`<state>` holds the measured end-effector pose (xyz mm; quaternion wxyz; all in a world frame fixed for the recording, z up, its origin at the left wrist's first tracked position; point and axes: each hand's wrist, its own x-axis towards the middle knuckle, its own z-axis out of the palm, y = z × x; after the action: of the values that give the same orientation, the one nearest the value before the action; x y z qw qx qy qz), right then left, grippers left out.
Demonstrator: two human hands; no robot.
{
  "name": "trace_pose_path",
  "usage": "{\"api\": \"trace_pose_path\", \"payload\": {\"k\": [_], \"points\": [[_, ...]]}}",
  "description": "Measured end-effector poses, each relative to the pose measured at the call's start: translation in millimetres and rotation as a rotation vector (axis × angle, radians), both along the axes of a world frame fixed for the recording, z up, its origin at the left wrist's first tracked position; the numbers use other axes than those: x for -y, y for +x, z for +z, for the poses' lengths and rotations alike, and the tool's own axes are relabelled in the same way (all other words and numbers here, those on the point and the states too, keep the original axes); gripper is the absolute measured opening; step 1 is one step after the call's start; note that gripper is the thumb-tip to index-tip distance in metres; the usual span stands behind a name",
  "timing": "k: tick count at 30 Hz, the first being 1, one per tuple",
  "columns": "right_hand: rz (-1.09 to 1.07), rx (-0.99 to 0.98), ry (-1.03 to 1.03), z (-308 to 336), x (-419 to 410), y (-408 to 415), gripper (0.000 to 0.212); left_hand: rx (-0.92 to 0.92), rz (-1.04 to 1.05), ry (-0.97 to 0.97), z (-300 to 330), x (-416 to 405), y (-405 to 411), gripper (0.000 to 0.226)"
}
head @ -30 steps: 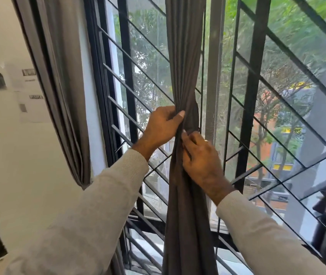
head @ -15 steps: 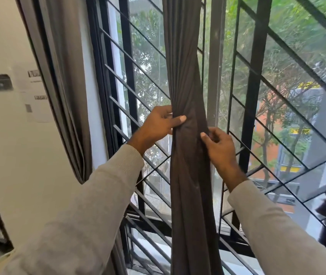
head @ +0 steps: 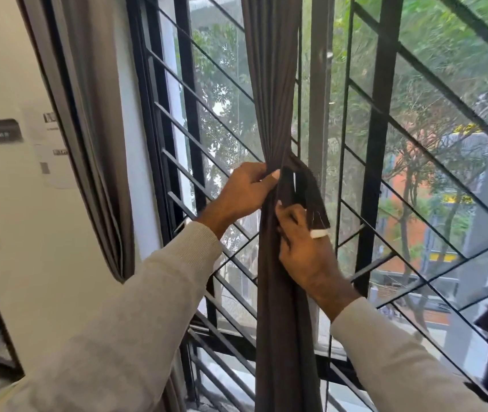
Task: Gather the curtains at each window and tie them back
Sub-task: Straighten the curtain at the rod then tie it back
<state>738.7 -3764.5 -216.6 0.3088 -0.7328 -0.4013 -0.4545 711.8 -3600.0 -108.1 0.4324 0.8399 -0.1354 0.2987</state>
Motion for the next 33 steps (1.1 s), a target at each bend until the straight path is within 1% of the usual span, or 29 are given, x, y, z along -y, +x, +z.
{"api": "trace_pose_path", "payload": {"k": [1,2,4,6,7,9,10,12,13,14,15,16,17,18,19,20,22,23,25,27,30,33], "points": [[0.014,0.037,-0.005,0,2,0,0.048,-0.008,-0.032,0.010,1,-2,-2,0.047],[0.040,0.051,-0.016,1,3,1,0.047,-0.012,-0.049,0.035,2,-5,-3,0.047],[0.122,-0.003,-0.051,2,7,3,0.042,-0.005,-0.059,0.106,4,-11,-6,0.035],[0.201,-0.070,-0.041,6,13,1,0.039,0.036,-0.009,0.127,5,-14,-8,0.035],[0.224,-0.071,0.013,8,15,0,0.036,0.059,0.031,0.119,3,-15,-8,0.036],[0.254,-0.104,0.217,20,16,1,0.028,0.093,0.072,0.123,1,-10,-10,0.035],[0.261,-0.178,0.333,28,14,5,0.026,0.110,0.075,0.132,0,-6,-12,0.034],[0.326,-0.410,0.526,50,8,11,0.025,0.152,0.074,0.148,-2,1,-14,0.036],[0.335,-0.454,0.584,59,7,12,0.023,0.172,0.082,0.158,-3,4,-16,0.040],[0.272,-0.380,0.609,68,9,10,0.021,0.180,0.091,0.168,-3,5,-17,0.043],[0.156,-0.229,0.620,76,12,5,0.020,0.181,0.091,0.175,-3,5,-19,0.045],[0.035,-0.056,0.606,83,17,1,0.019,0.177,0.090,0.180,-2,5,-20,0.046],[-0.054,0.076,0.575,91,20,-1,0.020,0.171,0.088,0.183,-1,3,-21,0.047],[-0.113,0.106,0.521,99,23,-2,0.024,0.161,0.085,0.181,-1,1,-22,0.048],[-0.130,0.051,0.449,106,22,3,0.029,0.151,0.084,0.180,0,0,-23,0.050],[-0.115,-0.064,0.369,112,21,4,0.035,0.145,0.090,0.182,0,-1,-24,0.051],[-0.019,-0.272,0.283,114,19,6,0.041,0.147,0.116,0.191,-1,-3,-24,0.051],[0.037,-0.333,0.292,114,21,6,0.039,0.157,0.138,0.199,-2,-4,-24,0.050],[0.156,-0.440,0.310,113,23,5,0.026,0.174,0.188,0.207,-3,-6,-25,0.048],[0.221,-0.543,0.268,112,21,5,0.014,0.169,0.189,0.196,-4,-7,-24,0.048],[0.219,-0.622,0.225,116,13,2,0.012,0.155,0.142,0.180,-3,-2,-24,0.046],[0.328,-0.698,0.311,127,16,-1,0.009,0.189,0.185,0.224,-2,-1,-26,0.040]]}}
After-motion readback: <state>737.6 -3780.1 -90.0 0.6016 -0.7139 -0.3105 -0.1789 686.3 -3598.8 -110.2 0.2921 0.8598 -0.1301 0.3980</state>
